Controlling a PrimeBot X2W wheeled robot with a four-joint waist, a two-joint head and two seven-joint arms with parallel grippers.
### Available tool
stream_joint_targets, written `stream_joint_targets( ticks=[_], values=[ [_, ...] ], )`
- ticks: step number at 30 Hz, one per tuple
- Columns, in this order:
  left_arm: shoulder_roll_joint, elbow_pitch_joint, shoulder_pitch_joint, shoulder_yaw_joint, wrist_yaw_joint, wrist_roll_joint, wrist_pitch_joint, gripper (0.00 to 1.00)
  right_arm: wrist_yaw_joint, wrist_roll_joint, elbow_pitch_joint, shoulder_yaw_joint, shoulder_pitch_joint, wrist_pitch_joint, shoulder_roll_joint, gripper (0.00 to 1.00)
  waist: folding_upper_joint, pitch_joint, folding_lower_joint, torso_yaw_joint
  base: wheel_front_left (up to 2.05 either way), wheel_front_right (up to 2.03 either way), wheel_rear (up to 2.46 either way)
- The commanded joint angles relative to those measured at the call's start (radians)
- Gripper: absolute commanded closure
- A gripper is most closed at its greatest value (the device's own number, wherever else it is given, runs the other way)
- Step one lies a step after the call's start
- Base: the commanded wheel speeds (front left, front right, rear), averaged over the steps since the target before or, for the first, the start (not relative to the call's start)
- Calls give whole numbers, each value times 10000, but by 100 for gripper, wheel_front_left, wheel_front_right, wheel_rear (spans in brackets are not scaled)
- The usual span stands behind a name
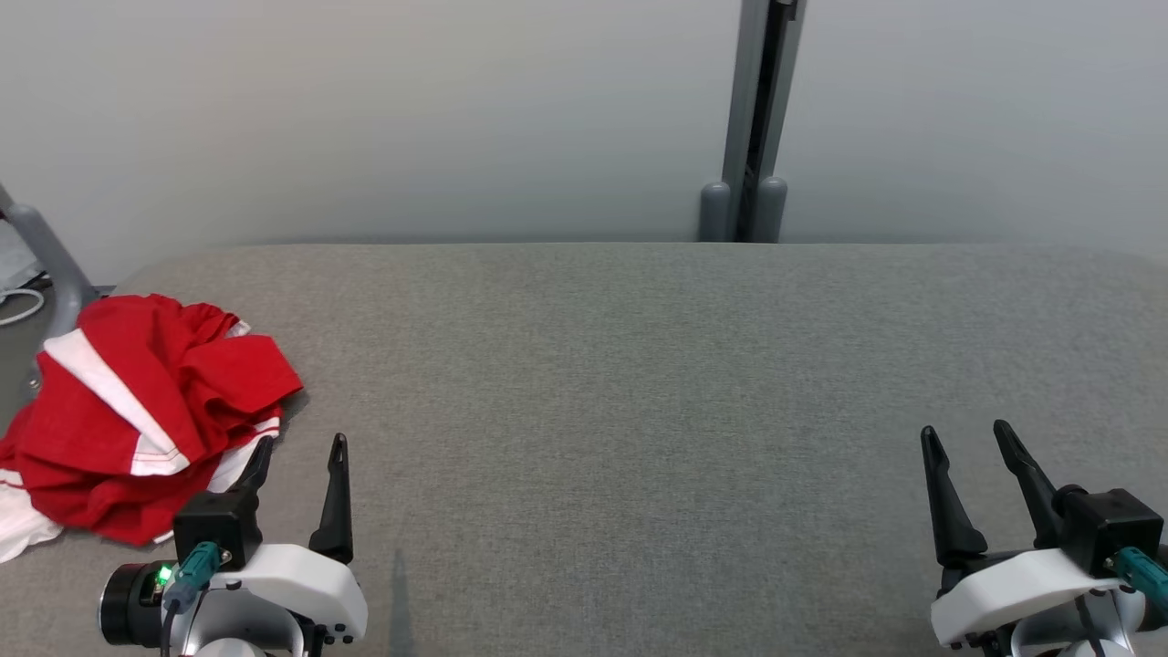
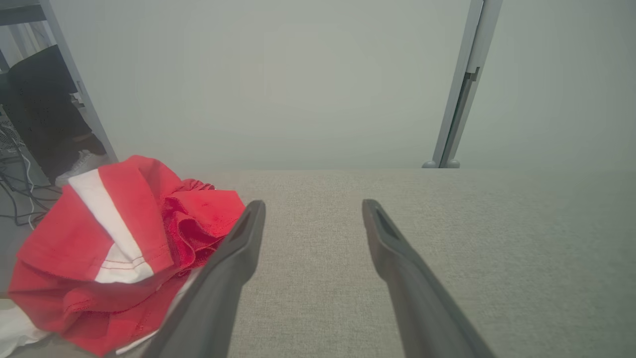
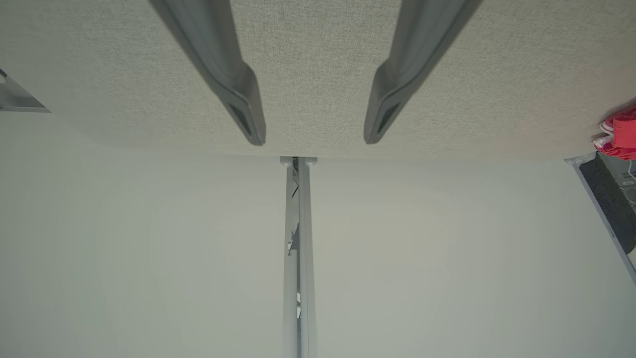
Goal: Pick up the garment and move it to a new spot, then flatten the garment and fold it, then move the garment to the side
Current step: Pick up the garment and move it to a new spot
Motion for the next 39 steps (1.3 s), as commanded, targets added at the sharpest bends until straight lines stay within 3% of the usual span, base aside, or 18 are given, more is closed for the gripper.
stream_joint_targets(
  ticks=[1,11,19,39],
  values=[
    [42,-8,-167,10,42,3,-56,0,18,21,-50,-30,21,-41,-16,0,0,47,0,393,0,0,0],
    [96,-119,-154,108,133,-199,-172,0,18,-60,-296,120,-135,-49,14,0,0,275,0,2276,0,0,0],
    [172,-145,-48,304,247,-360,-315,0,17,-140,-373,328,-277,-18,21,0,0,323,0,3297,0,0,0],
    [264,-217,-159,187,335,-506,-275,0,15,-48,-132,297,-382,-153,118,0,0,358,0,3794,0,0,0]
  ],
)
